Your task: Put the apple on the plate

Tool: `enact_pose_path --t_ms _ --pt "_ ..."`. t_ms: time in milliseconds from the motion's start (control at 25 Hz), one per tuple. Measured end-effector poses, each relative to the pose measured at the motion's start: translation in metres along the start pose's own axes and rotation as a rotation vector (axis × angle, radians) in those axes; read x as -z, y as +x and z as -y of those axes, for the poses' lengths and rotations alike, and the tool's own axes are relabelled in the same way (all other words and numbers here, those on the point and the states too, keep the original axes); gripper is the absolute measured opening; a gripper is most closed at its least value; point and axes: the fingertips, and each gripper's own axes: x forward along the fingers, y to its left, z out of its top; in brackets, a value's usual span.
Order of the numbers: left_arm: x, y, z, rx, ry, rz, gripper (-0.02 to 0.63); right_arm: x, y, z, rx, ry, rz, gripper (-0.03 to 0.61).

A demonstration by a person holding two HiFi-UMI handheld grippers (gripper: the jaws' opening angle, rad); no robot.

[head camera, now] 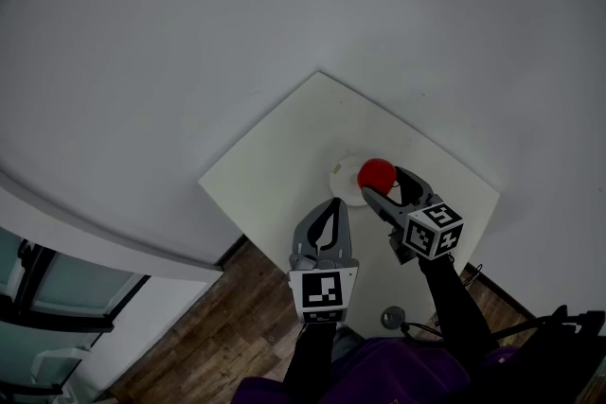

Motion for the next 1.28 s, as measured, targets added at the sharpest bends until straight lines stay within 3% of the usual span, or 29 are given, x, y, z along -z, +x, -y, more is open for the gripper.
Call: enact_pose_path --t_ms 1120,1280 --pt "0.038 0.026 0.002 0.032 -0.056 -0.106 0.006 0.048 0.029 0.032 0.053 0.017 -0.133 0.360" --pt "0.051 0.031 0.004 0.056 -0.019 -0.106 0.006 0.056 0.034 0.036 0.053 0.021 -0.152 0.360"
